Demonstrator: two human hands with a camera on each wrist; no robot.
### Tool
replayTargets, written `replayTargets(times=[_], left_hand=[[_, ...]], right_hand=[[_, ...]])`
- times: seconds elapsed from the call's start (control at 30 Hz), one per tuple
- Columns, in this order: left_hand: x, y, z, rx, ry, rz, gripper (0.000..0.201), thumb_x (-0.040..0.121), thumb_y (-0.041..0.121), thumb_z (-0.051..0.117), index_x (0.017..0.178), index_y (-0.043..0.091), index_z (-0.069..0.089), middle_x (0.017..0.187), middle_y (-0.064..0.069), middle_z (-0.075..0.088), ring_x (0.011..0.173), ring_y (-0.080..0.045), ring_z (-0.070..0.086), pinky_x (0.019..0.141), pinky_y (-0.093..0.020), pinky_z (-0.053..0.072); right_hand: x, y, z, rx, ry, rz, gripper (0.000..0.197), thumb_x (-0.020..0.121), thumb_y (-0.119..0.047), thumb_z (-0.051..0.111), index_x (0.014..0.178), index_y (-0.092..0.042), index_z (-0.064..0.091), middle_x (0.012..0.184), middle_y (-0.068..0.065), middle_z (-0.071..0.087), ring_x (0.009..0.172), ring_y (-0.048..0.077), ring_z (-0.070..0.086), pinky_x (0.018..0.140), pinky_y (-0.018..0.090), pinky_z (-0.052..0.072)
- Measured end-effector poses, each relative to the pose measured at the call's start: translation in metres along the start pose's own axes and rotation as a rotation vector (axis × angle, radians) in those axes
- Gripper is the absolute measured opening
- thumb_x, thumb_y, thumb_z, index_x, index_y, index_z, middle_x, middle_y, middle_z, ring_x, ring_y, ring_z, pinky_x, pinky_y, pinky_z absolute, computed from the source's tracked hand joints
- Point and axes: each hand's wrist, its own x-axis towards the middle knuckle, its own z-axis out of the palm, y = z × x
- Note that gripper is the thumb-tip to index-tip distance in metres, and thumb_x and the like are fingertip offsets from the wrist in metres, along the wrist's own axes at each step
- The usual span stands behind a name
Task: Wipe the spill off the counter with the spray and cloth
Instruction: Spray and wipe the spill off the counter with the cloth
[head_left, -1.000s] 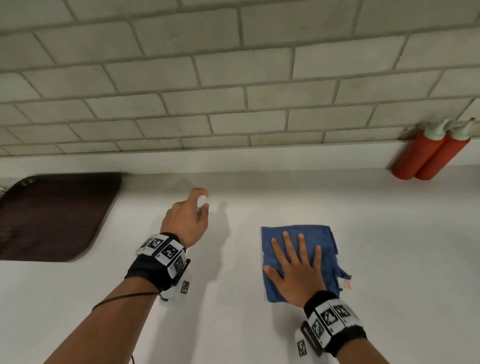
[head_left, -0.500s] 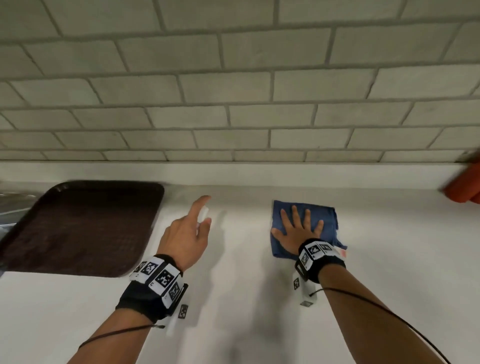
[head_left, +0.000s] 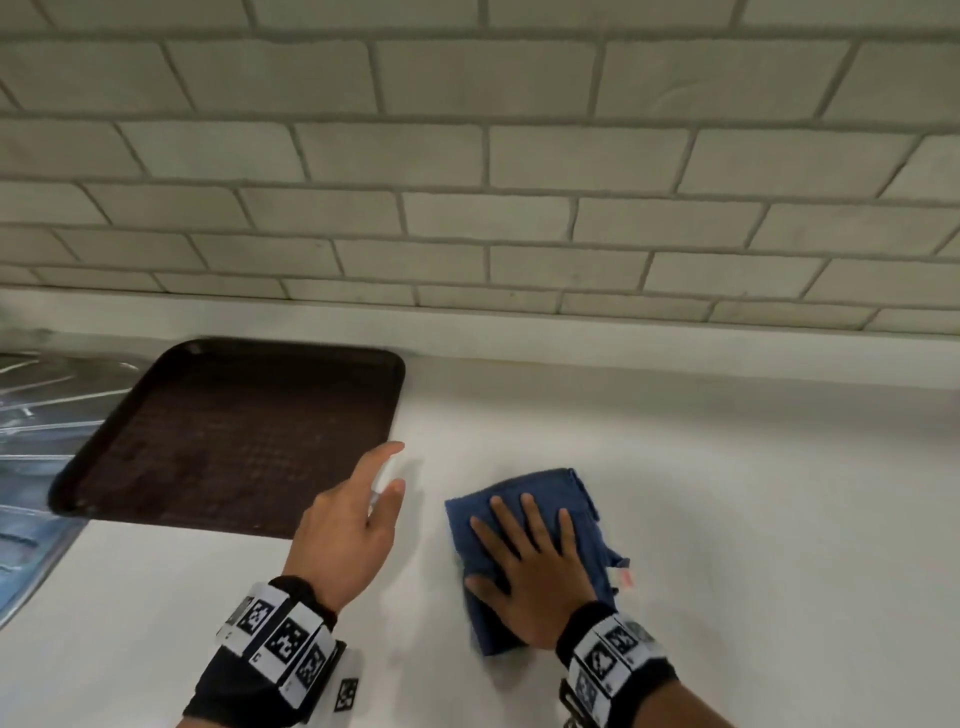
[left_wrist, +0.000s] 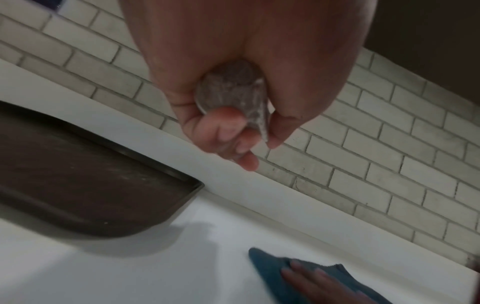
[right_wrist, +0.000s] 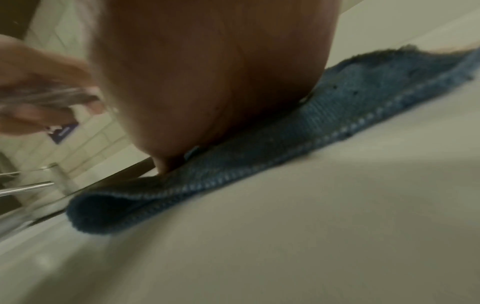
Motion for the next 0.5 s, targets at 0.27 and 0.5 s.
replayTargets(times=[0.27,0.5], left_hand=[[-0.012,-0.027,-0.019,-0.004,0.009,-0.037,0.042,0.099,0.042,0.045,0.140,0.041,0.042,0.074,0.008,0.062,0.067,-0.009,0.059,0.063,-0.035,0.048],[-0.013,-0.024,-0.033,-0.007,0.020,-0.064,0.043,0.100,0.038,0.047,0.142,0.041,0.041,0.096,0.001,0.065,0.078,-0.016,0.057,0.073,-0.032,0.043]], right_hand=[[0.131,0.018,-0.070,0.085,-0.079,0.269,0.076,0.092,-0.072,0.015,0.153,-0.036,-0.014,0.160,-0.002,-0.026,0.145,0.036,-0.025,0.110,0.069,-0.012],[0.056,-0.088,-0.013,-0.023,-0.054,-0.068,0.071,0.095,-0.064,0.017,0.154,-0.031,-0.007,0.161,-0.001,-0.023,0.145,0.035,-0.026,0.104,0.066,-0.025]])
